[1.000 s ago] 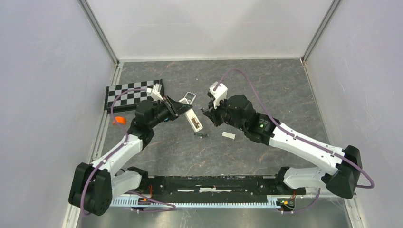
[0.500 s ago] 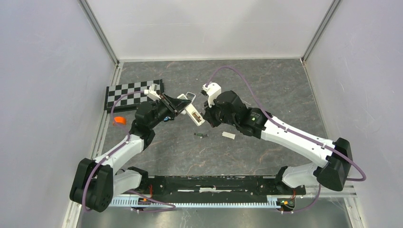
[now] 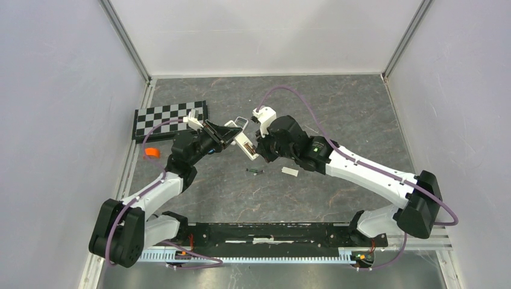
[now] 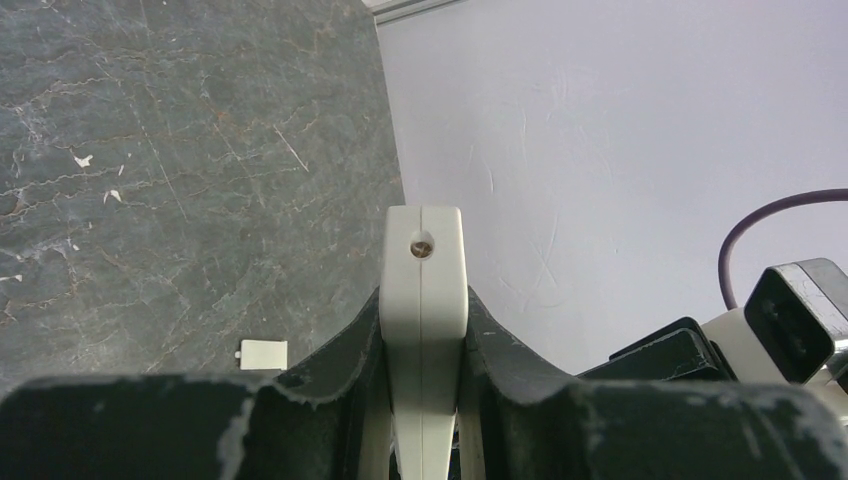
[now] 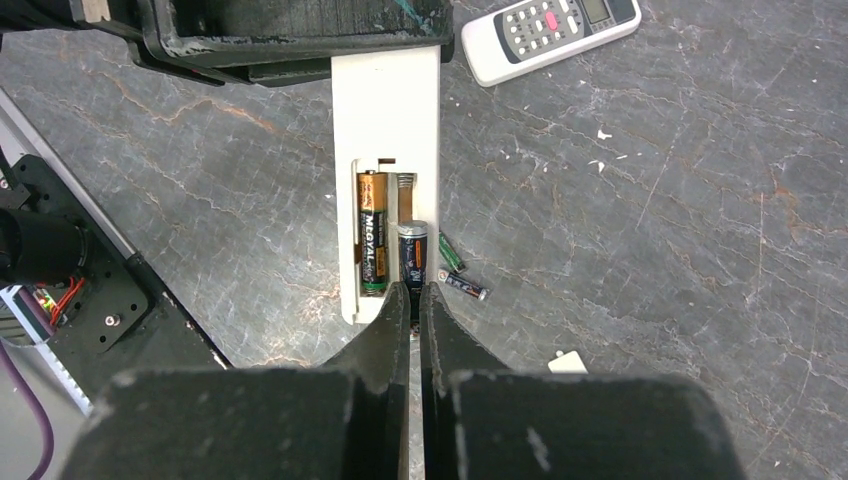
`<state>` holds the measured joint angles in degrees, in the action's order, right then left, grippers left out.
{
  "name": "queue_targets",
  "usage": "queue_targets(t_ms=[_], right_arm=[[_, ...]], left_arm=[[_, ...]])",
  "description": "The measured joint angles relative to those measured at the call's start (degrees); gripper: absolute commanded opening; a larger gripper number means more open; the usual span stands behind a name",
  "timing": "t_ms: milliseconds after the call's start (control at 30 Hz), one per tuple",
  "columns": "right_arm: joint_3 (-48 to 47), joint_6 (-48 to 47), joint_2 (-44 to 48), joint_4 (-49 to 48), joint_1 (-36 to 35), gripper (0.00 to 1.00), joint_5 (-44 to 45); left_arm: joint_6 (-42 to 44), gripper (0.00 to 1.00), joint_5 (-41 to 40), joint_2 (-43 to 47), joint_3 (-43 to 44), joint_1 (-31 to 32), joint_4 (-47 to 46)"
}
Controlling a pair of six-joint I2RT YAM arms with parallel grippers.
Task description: Load the batteries into the remote control
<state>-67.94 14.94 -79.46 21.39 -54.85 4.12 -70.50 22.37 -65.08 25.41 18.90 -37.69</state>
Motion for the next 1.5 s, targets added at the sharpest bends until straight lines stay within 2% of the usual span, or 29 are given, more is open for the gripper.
queue_targets(t_ms=[333,500,733,900,1033,1333,1500], right_arm=[[-0.1,-0.3,-0.6,-0.8,0.0,0.08,-1.7],[-0.8,-0.3,-1.4,-0.5,0.0,0.22,-1.5],[-1.4,-0.2,-1.9,-0.2,-0.2,0.33,-1.5],[-1.6,1.0,-1.8,-0.8,-0.3,0.5,-1.6],[-1.5,2.6,-0.5,-1.8,-0.3,0.57,-1.2],[8.3,10.8,13.9,-15.5,3.2,0.81,1.7],[13.7,16.7,19.2,-25.6,3.3,0.86,2.6]], left_arm=[[-1.5,0.02,0.2,-1.0,-0.1,0.2,-1.6],[-1.5,0.02,0.2,-1.0,-0.2,0.2,-1.4],[-1.9,0.02,0.1,-1.0,-0.2,0.2,-1.4],[-2.5,0.02,-0.1,-1.0,-0.2,0.2,-1.4],[-4.4,0.02,0.1,-0.9,-0.2,0.2,-1.4],[-13.3,0.02,0.6,-0.9,3.0,0.3,-1.2],[-22.0,0.02,0.4,0.0,4.1,0.3,-1.2]])
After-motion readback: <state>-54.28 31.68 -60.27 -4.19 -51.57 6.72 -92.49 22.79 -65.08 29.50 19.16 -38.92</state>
